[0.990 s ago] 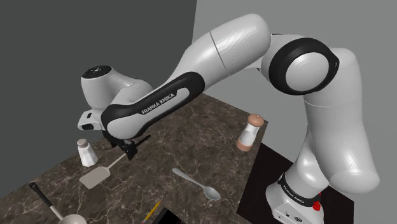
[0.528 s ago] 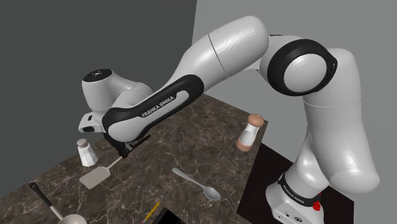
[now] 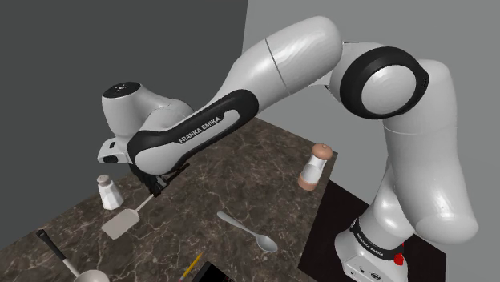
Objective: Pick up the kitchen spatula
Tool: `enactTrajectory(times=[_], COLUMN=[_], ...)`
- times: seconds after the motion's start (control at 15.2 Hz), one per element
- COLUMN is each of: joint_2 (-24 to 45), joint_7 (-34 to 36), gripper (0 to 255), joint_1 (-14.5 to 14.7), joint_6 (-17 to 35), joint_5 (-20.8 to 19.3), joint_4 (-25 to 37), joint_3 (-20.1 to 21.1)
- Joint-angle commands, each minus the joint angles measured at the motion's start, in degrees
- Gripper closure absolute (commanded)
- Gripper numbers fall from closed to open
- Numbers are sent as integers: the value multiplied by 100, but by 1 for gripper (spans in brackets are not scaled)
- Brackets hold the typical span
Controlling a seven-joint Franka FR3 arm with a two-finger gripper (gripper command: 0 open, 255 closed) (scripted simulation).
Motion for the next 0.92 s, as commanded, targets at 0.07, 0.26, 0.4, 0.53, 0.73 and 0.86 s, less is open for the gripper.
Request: enactTrajectory(times=[0.07,0.26,0.4,0.53,0.73,0.86], joint_2=[-116,-237,-312,-385,-487,-492], joint_7=[-23,-52,-71,-89,-117,-118], gripper=[255,255,255,255,255,255], joint_1=[-7,-18,-24,-30,-37,-37], joint_6=[-164,-332,-447,-564,-743,-752], joint_5=[34,69,91,113,144,146], joint_4=[51,99,141,187,267,271], joint_3=[23,44,57,69,86,86])
